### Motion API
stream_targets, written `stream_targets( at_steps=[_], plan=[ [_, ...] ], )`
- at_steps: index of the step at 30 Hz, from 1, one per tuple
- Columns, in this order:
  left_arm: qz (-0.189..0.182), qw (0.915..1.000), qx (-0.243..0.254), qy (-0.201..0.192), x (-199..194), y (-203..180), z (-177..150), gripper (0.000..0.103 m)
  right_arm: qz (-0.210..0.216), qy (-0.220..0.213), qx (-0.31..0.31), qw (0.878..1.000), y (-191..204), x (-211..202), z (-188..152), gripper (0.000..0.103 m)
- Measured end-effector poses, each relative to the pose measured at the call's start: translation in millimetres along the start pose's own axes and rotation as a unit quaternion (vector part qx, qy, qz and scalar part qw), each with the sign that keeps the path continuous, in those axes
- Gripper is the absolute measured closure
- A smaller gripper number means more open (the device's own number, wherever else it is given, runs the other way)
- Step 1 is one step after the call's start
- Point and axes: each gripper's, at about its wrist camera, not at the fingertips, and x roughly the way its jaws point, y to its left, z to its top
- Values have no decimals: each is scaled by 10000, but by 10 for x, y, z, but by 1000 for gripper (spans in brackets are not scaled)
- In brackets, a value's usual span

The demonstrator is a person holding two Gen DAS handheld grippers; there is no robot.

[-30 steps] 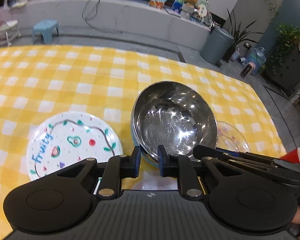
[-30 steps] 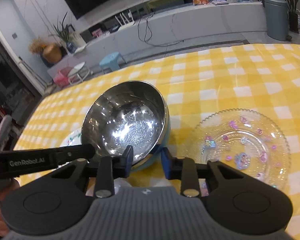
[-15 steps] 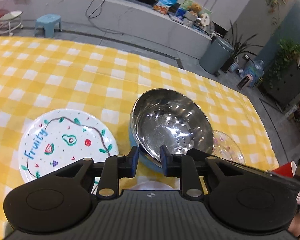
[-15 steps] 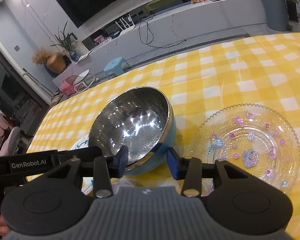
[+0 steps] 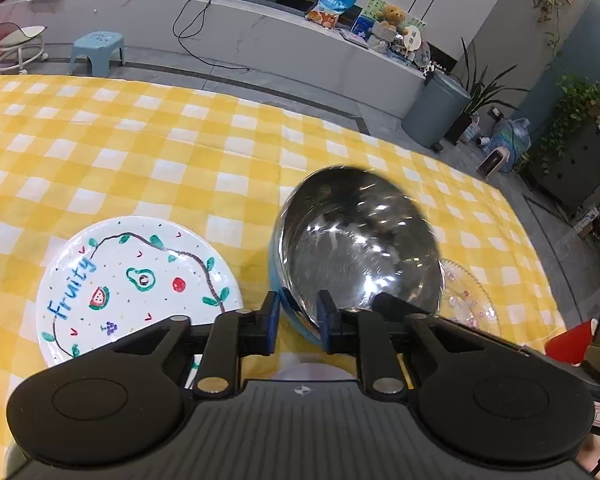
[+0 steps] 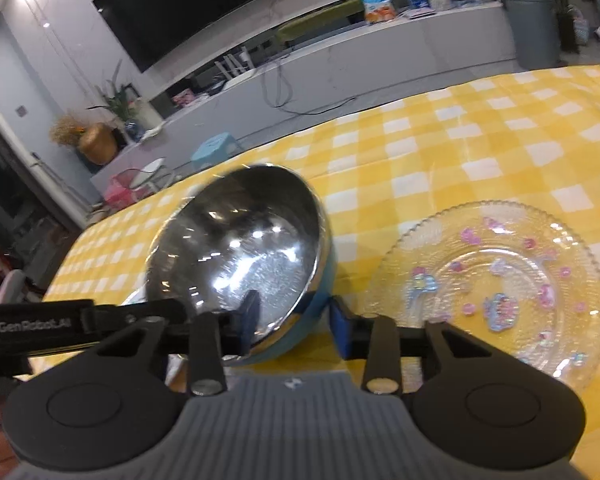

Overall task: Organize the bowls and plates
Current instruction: 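Lift the blue bowl with both grippers and carry it over the orange bowl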

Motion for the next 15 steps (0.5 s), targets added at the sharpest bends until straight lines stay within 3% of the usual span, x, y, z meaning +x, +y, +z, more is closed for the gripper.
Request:
stream_targets(
  at_steps=[4, 8, 15],
  plan=[
    [-10, 9996, -119, -237, -30, 21, -9, 92, -181, 36, -185, 9997, 10, 39, -41, 83],
    [131, 9986, 126, -491, -102, -38, -9, 94, -131, -25, -90, 9999, 5, 42, -63, 87],
    [435, 9960, 375, -679, -122, -143, -36, 95, -2, -526, 57, 9986, 19, -132, 36, 90]
  ],
)
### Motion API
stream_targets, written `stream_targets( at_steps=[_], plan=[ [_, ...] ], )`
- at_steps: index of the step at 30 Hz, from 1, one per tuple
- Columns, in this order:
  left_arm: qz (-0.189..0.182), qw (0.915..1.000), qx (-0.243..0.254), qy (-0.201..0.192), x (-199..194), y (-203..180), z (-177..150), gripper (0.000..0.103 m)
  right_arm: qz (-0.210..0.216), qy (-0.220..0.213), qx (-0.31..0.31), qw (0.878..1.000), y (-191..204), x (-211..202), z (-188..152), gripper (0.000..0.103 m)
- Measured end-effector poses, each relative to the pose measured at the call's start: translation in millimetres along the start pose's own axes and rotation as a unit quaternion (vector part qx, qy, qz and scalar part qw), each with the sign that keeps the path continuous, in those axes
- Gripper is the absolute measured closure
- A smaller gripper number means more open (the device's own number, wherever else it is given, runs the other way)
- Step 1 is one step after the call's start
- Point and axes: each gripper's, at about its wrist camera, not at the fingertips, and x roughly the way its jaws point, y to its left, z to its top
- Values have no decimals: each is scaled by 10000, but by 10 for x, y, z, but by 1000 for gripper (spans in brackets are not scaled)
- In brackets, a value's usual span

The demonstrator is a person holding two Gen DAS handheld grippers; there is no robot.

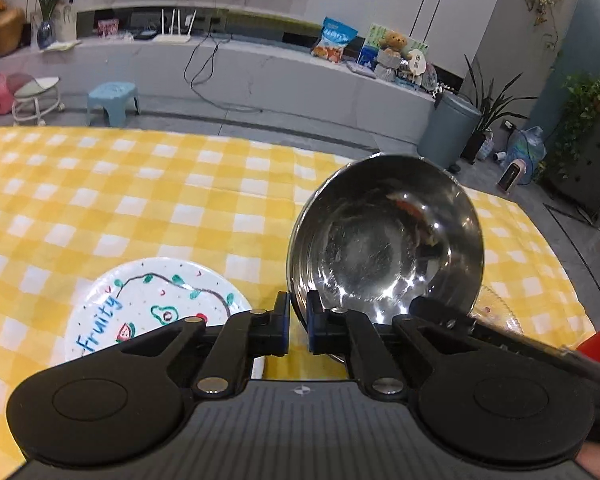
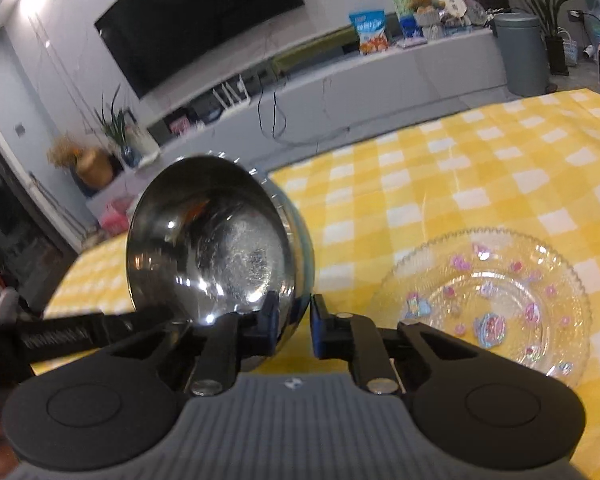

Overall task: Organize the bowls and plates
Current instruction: 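Lift the blue bowl with both grippers and carry it over the orange bowl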

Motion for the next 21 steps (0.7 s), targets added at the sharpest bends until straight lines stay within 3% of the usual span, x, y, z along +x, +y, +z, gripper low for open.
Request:
stream_targets(
  at_steps=[7, 18, 21],
  plan=[
    [13, 9999, -152, -34, -133, -31, 46, 95, -73, -261, -35, 9996, 97, -162, 24, 91],
    [-203, 9982, -227, -523, -548, -88, 143, 97, -127, -571, -9, 9983, 279, -566, 65, 92],
    [-238, 9968, -483, -586, -643, -15, 159, 98, -96, -622, -90, 9980, 377, -650, 73, 92]
  ],
)
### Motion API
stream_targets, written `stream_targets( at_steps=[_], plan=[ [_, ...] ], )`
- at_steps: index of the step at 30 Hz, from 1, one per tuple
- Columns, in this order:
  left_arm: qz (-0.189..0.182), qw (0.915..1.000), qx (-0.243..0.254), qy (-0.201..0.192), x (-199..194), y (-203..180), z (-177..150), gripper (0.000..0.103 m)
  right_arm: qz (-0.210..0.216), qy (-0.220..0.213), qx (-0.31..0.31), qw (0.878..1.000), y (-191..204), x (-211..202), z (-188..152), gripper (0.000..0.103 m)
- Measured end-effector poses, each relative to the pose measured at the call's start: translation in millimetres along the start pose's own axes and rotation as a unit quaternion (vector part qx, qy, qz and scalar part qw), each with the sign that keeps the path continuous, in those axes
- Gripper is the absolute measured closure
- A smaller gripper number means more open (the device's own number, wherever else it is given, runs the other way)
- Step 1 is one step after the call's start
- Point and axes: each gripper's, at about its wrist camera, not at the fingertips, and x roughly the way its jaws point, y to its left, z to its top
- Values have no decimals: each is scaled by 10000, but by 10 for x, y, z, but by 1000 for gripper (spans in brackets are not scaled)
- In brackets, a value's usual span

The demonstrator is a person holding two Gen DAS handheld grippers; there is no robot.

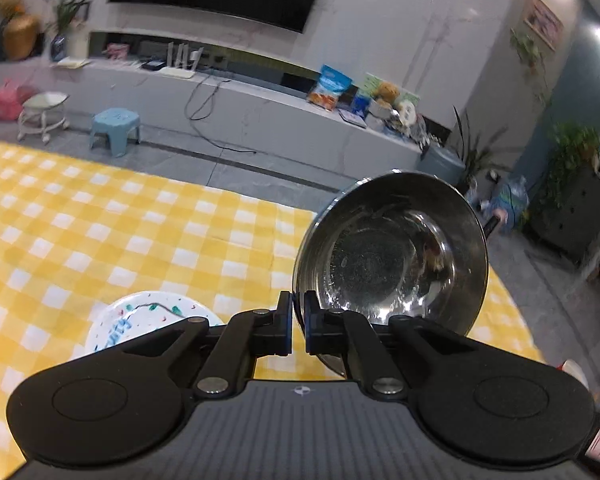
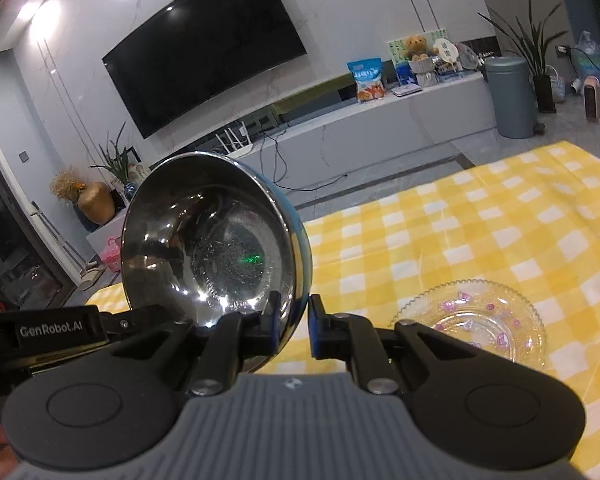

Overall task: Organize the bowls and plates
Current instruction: 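Lift the blue bowl with both grippers and carry it over the orange bowl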

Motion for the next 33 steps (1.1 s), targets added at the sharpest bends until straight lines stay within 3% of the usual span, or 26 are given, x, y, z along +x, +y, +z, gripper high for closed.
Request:
stream_targets(
  at_steps=[6, 18, 27, 33],
  plan=[
    [-66, 9998, -192, -63, -200, 77, 47, 100, 27, 44, -77, 10000, 142, -169, -47, 91],
    [-305, 9984, 429, 219, -660, -191, 34, 99, 117, -75, 162, 9998, 146, -838, -145, 91],
    [-306, 9979, 541, 196, -994, -273, -195, 99, 245, -62, 284, 9993, 114, -1244, -314, 91],
    [-217, 9975, 374, 562, -1041, -93, -364, 99, 416, 259, 537, 9973, 71, -1295, -511, 91]
  ],
)
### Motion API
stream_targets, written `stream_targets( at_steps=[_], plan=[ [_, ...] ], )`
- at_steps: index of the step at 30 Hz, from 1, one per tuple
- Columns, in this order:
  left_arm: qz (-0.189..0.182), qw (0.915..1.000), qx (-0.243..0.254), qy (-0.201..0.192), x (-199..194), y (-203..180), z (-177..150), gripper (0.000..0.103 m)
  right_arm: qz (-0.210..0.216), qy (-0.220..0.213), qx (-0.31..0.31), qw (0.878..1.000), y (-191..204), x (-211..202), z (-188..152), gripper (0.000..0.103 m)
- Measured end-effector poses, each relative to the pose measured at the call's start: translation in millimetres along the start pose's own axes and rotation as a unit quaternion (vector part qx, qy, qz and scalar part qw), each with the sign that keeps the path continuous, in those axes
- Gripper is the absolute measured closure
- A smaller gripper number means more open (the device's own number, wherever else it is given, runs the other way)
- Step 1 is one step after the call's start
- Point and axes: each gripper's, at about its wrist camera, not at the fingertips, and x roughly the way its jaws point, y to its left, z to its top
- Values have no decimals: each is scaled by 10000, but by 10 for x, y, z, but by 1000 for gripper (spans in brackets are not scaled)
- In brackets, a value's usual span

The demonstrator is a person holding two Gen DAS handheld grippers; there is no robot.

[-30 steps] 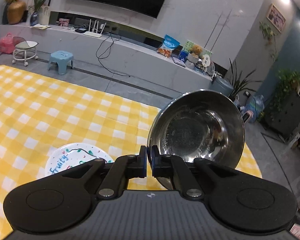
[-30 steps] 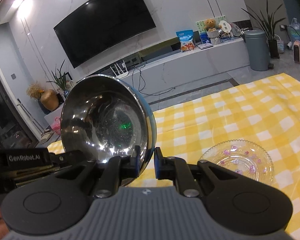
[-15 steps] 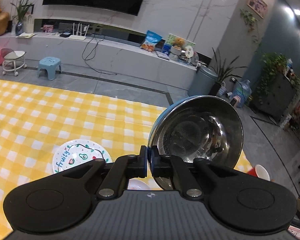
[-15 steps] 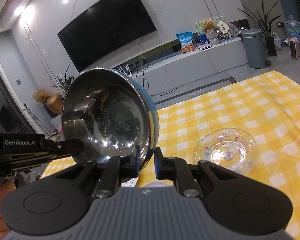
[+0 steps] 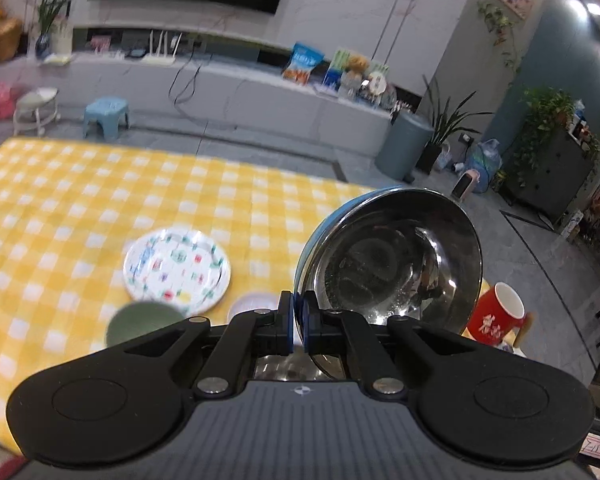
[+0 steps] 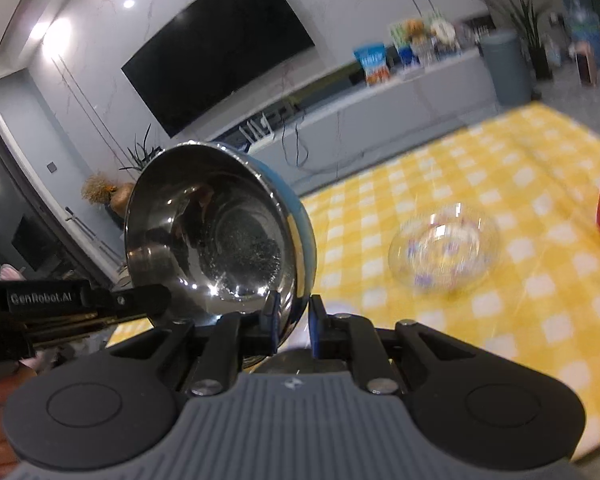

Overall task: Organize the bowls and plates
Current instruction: 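Lift the blue bowl with both grippers and carry it over the orange bowl, then lower the blue bowl into the orange bowl and open both grippers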

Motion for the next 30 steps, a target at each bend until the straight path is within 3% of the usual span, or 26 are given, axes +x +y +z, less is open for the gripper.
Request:
stream_targets(
  at_steps=[7, 17, 24, 30],
  plan=[
    [-151, 9977, -351, 567, 121, 295, -179, 98, 130, 470, 277, 9984, -105, 101, -192, 90],
    [-108, 9947, -257, 992, 270, 292, -373, 93, 29, 1094, 719, 9914, -328, 254, -435, 86],
    [-72, 9897, -367, 1384, 420, 401, -437, 90, 71, 1297, 805, 9882, -338, 317, -492, 80],
    [11, 9880, -396, 1495, 475, 430, -459, 84, 133, 1313, 764, 9883, -307, 306, -483, 74]
  ],
)
